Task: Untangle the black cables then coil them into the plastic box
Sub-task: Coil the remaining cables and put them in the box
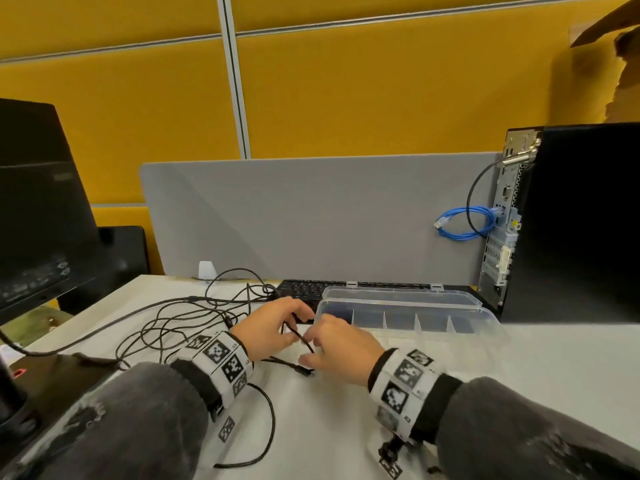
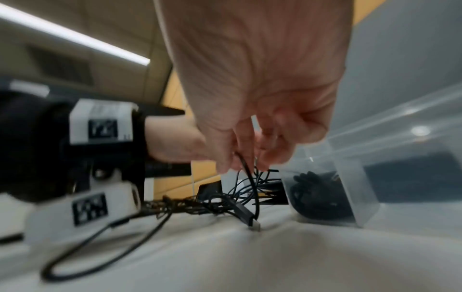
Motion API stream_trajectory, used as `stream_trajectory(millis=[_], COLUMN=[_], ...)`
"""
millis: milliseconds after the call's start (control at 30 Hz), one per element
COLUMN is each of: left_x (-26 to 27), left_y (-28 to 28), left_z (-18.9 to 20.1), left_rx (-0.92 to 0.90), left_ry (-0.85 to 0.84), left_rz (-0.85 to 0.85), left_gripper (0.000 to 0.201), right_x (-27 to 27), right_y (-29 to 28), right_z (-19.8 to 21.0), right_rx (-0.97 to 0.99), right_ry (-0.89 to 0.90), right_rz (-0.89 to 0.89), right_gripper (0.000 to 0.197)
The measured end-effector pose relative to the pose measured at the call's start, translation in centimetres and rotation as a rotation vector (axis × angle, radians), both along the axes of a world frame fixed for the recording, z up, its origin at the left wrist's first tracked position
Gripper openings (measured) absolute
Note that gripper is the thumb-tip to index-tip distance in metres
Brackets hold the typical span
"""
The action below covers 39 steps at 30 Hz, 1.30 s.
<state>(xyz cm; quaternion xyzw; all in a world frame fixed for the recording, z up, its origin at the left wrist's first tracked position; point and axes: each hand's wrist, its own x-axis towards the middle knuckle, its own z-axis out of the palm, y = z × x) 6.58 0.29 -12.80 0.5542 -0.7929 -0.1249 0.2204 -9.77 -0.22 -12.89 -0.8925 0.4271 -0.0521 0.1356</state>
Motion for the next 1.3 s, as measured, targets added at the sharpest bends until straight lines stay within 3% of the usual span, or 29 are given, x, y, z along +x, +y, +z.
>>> stream_trajectory(millis=[67, 133, 200, 300, 367, 400, 467, 533, 600, 733, 767, 833, 900, 1000, 1033, 1100, 1167, 1233, 1300], left_x=[-0.3, -0.3, -0.4, -1.4, -2.5, -2.9, -2.8, -1.6, 0.2, 4.5, 5.0, 5.2, 4.4, 1.8, 0.7, -1.7, -3.9, -5.7, -6.8], left_y=[0.8, 2.1, 3.7, 5.8, 6.3, 6.4, 6.5, 6.7, 6.8, 7.4, 7.6, 7.5, 7.3, 7.2, 7.3, 7.7, 8.0, 8.3, 8.6], left_z=[0.4, 1.4, 2.8, 4.2, 4.0, 3.6, 2.7, 1.9, 1.4, 1.6, 1.7, 1.9, 2.4, 3.8, 4.2, 4.7, 4.9, 5.1, 5.0], left_rx=[-0.072, -0.152, -0.19, -0.128, -0.036, -0.015, 0.017, 0.006, -0.008, 0.143, 0.145, 0.135, 0.164, 0.142, 0.113, 0.002, -0.159, -0.33, -0.411], left_ry=[0.052, 0.146, 0.231, 0.379, 0.446, 0.397, 0.128, -0.208, -0.427, -0.526, -0.543, -0.581, -0.536, -0.501, -0.52, -0.616, -0.688, -0.658, -0.556], left_rz=[-0.001, 0.016, 0.0, -0.11, -0.132, -0.106, 0.004, 0.17, 0.297, 0.483, 0.509, 0.542, 0.581, 0.568, 0.564, 0.563, 0.566, 0.526, 0.435], left_gripper=[0.029, 0.025, 0.033, 0.049, 0.044, 0.034, 0.011, 0.016, 0.024, 0.033, 0.032, 0.03, 0.036, 0.04, 0.041, 0.043, 0.042, 0.033, 0.02], right_x=[0.6, 0.0, -1.2, -2.7, -3.7, -4.2, -5.8, -8.3, -11.7, -19.9, -21.9, -25.1, -26.4, -24.6, -23.5, -19.7, -14.5, -9.6, -6.6], right_y=[0.4, 0.8, 1.6, 3.7, 4.9, 5.4, 6.0, 5.9, 5.7, 4.8, 4.6, 3.5, 3.0, 3.8, 3.8, 4.9, 6.4, 8.1, 9.2], right_z=[0.5, 1.7, 3.3, 5.4, 6.4, 6.9, 8.3, 9.8, 11.3, 13.3, 13.4, 12.9, 11.9, 10.0, 9.3, 8.8, 8.2, 7.2, 6.4], right_rx=[-0.002, 0.193, 0.43, 0.619, 0.649, 0.627, 0.516, 0.321, 0.035, -0.424, -0.518, -0.716, -0.779, -0.825, -0.846, -0.769, -0.514, -0.147, 0.158], right_ry=[-0.093, -0.449, -0.807, -1.105, -1.214, -1.264, -1.388, -1.518, -1.594, -1.614, -1.531, -1.128, -0.726, -0.202, -0.039, 0.111, -0.003, -0.161, -0.334], right_rz=[-0.028, -0.043, -0.016, 0.142, 0.21, 0.21, 0.131, -0.031, -0.225, -0.587, -0.659, -0.779, -0.803, -0.86, -0.872, -0.665, -0.315, -0.066, 0.063], right_gripper=[0.022, 0.014, 0.021, 0.026, 0.028, 0.03, 0.032, 0.031, 0.027, 0.023, 0.022, 0.023, 0.027, 0.019, 0.033, 0.058, 0.065, 0.061, 0.035])
